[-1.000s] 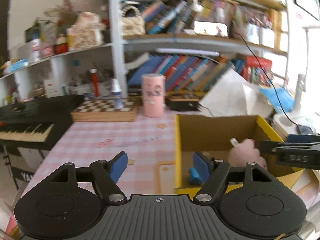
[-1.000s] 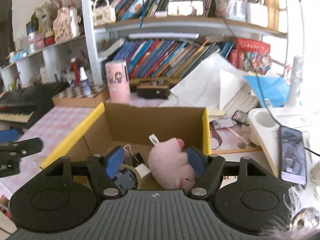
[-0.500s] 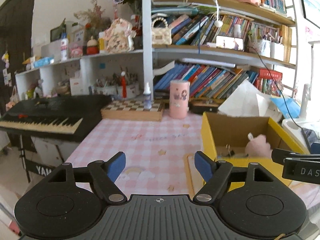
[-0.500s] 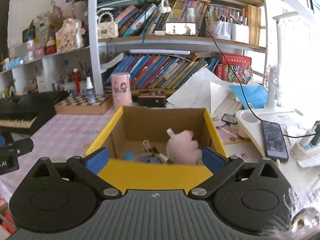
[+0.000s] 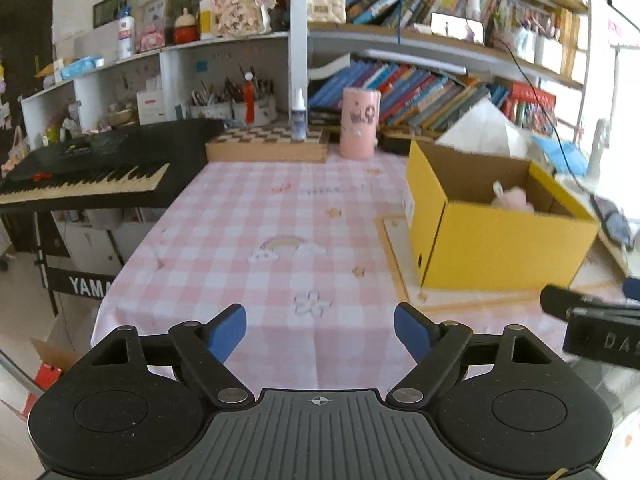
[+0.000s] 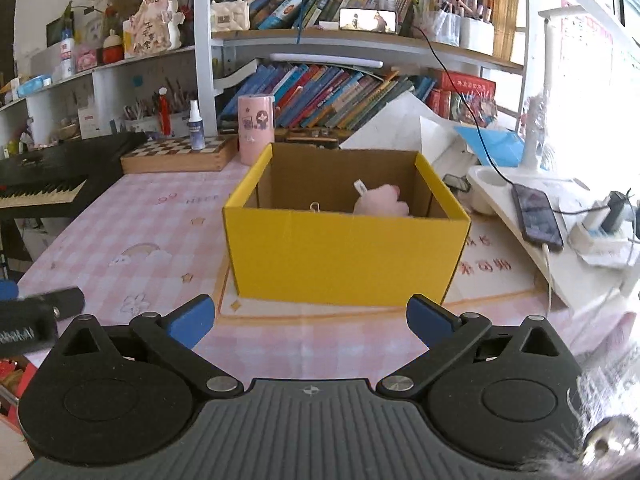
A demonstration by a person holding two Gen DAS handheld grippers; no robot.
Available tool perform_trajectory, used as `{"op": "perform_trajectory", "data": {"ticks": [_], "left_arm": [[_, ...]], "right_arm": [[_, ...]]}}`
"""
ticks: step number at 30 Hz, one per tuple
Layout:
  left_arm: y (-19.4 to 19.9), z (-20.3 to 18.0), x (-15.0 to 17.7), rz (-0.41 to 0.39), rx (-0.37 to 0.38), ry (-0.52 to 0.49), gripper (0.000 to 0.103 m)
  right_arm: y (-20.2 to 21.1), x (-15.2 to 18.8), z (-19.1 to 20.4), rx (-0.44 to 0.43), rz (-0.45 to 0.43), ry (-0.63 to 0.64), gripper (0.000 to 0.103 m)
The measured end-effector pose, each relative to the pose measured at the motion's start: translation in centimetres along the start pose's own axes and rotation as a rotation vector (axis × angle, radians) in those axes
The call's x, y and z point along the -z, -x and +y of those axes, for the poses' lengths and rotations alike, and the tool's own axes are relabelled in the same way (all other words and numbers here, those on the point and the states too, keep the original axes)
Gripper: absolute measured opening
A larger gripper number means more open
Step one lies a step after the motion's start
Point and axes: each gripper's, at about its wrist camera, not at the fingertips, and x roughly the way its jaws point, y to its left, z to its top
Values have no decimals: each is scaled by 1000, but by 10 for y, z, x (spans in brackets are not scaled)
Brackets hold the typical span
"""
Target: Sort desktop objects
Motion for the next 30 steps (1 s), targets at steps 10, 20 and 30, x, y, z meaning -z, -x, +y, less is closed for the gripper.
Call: {"op": "perform_trajectory", "data": {"ticks": [10, 20, 30], "left_arm": [[8, 9, 16, 39, -4, -35, 84], [17, 13, 28, 60, 39, -56, 84], [23, 17, 29, 52, 48, -53, 84]], "right_arm": [[22, 21, 10, 15, 34, -32, 103], [34, 32, 14, 13, 44, -67, 103], [41, 34, 18, 1, 39, -69, 103]]}}
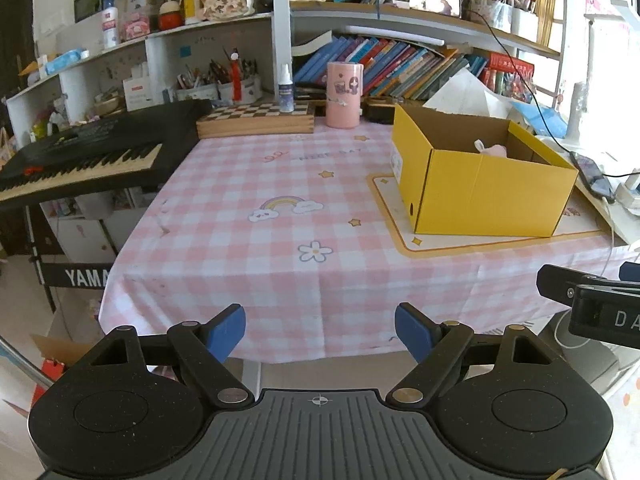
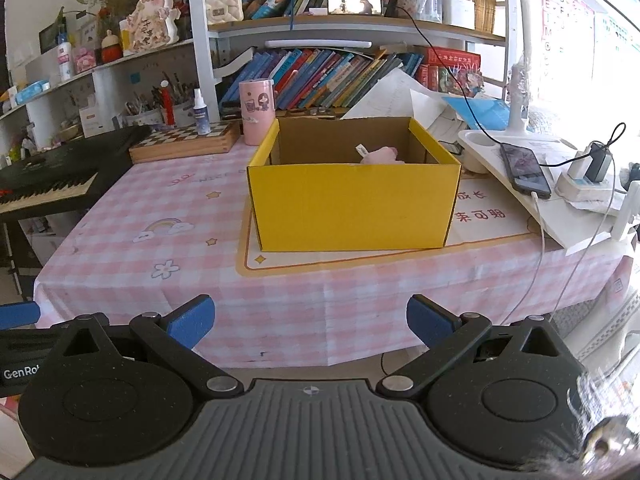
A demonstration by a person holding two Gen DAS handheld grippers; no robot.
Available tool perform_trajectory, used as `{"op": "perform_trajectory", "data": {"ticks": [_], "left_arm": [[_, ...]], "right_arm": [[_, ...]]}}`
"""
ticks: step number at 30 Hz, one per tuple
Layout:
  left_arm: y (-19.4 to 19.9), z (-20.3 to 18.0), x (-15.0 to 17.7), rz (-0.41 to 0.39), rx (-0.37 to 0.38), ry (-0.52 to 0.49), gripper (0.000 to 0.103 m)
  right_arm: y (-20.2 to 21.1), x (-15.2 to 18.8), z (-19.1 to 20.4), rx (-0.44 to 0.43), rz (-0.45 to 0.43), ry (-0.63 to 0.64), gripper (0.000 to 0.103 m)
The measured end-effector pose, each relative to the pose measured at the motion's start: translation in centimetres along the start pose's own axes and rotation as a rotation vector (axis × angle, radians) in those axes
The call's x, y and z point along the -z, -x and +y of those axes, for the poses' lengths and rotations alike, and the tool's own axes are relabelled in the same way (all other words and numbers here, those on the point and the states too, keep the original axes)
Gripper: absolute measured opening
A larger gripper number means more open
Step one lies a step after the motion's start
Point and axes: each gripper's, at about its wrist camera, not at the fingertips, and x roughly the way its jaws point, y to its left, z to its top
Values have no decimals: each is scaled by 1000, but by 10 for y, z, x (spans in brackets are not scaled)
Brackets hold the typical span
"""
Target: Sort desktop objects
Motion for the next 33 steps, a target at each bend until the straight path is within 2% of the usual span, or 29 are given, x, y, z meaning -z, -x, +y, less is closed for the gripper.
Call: {"op": "perform_trajectory", "data": {"ticks": [33], "left_arm": [[3, -3, 3, 1, -6, -3, 84]], "right_arm": [[-1, 4, 5, -13, 35, 10, 103]]}}
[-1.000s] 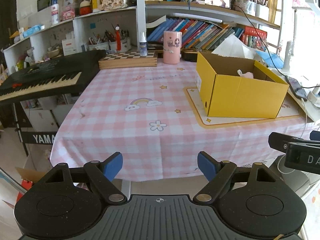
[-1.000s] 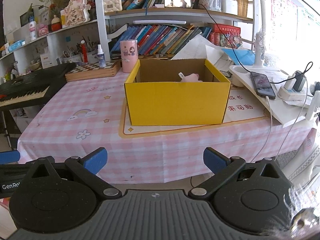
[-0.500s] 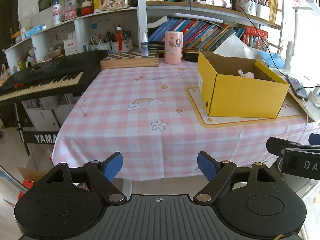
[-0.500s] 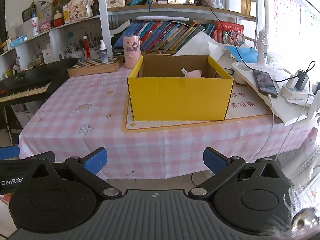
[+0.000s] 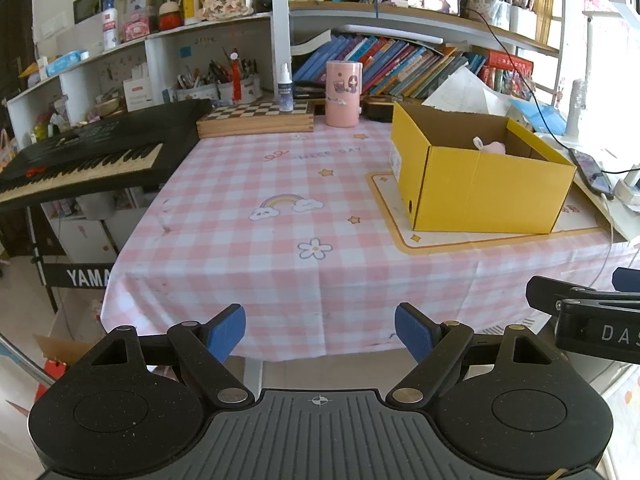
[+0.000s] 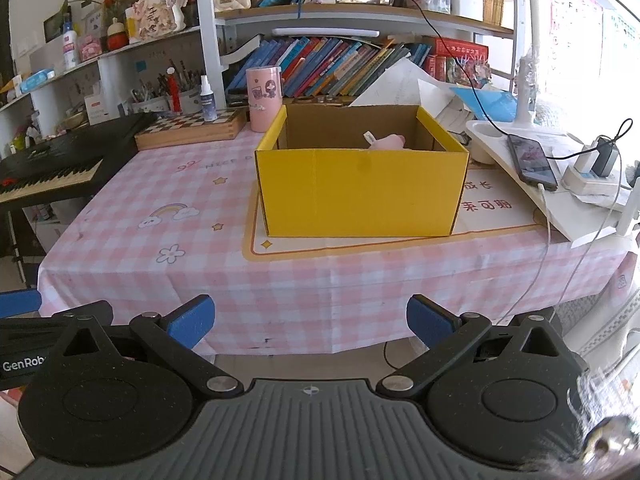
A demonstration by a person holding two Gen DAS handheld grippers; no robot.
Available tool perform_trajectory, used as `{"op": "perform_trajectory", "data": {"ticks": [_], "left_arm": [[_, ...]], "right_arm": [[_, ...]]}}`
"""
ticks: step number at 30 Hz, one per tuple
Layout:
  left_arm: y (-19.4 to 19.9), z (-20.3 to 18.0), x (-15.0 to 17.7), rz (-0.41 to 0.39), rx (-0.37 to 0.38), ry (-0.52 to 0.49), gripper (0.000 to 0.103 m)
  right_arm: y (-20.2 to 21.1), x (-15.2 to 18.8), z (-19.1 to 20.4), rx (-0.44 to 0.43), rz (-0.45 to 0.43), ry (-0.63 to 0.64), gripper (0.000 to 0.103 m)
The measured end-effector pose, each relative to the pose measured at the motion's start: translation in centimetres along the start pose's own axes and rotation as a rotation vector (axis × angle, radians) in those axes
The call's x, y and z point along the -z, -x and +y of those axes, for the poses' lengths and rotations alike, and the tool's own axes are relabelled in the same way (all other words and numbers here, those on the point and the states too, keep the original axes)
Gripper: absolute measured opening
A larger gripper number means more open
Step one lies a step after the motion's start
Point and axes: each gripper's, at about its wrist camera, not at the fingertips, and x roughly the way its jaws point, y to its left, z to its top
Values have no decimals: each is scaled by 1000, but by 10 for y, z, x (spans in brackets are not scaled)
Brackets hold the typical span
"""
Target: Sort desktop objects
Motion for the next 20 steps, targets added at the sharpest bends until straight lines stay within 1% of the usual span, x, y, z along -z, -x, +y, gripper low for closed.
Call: {"op": "perform_trajectory", "data": {"ticks": [2, 7, 11, 16, 20], "left_arm": [[-1, 0, 0, 5, -5, -1, 84], [-2, 1, 0, 9, 2, 11, 89], [-2, 1, 1, 3, 4, 10, 90], [-6, 3, 1, 33, 2, 14, 90], [-8, 4, 1, 40, 9, 19, 90]], "right_arm": [[-1, 0, 1, -5, -1, 3, 103], [-1, 1, 3, -14, -2, 9, 103], [-1, 1, 3, -13, -1, 9, 103], [-3, 1, 3, -14, 4, 11, 103], [-5, 2, 3, -12, 14, 11, 103]]}}
